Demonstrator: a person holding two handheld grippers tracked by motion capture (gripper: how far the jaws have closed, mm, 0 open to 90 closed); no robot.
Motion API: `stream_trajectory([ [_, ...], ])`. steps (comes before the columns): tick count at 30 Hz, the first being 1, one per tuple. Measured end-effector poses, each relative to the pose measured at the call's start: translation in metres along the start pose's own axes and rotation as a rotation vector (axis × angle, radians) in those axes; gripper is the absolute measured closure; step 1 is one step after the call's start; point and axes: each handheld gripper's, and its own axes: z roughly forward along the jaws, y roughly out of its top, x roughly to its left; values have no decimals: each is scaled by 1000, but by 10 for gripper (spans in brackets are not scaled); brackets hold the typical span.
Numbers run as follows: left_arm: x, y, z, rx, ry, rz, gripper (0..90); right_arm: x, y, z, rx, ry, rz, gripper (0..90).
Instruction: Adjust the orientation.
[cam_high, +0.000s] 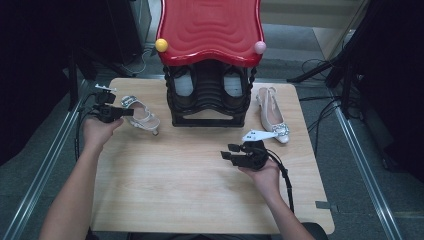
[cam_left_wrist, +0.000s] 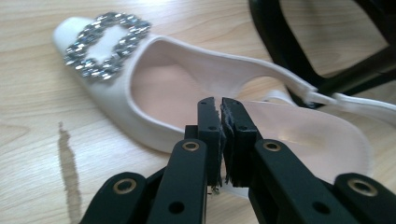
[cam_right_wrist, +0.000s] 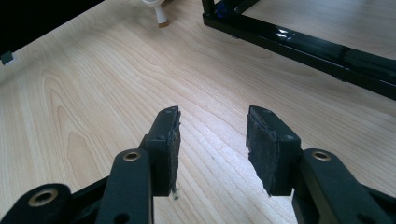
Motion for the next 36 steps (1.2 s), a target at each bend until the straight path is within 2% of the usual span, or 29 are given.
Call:
stream_trajectory([
  [4,-14,1,0,1,-22,39,867,1,0,1,2,1,-1,560],
  [6,-20,-1,1,-4,-32,50,867,1,0,1,1,2,0,560],
  [9,-25,-6,6,14,-30,57,867,0,0,0,1,2,1,560],
  [15,-15,-13,10,53,-2,43,870,0,0,-1,0,1,-1,558],
  [18,-9,-16,9,59,-2,25,874,-1,0,-1,0,2,4,557],
  [19,-7,-16,9,62,-1,30,874,-1,0,-1,0,1,4,558],
  [32,10,-17,-2,44,55,-6,858,0,0,0,4,3,2,553],
  [36,9,-16,-5,33,45,-6,835,0,0,1,8,3,3,551],
])
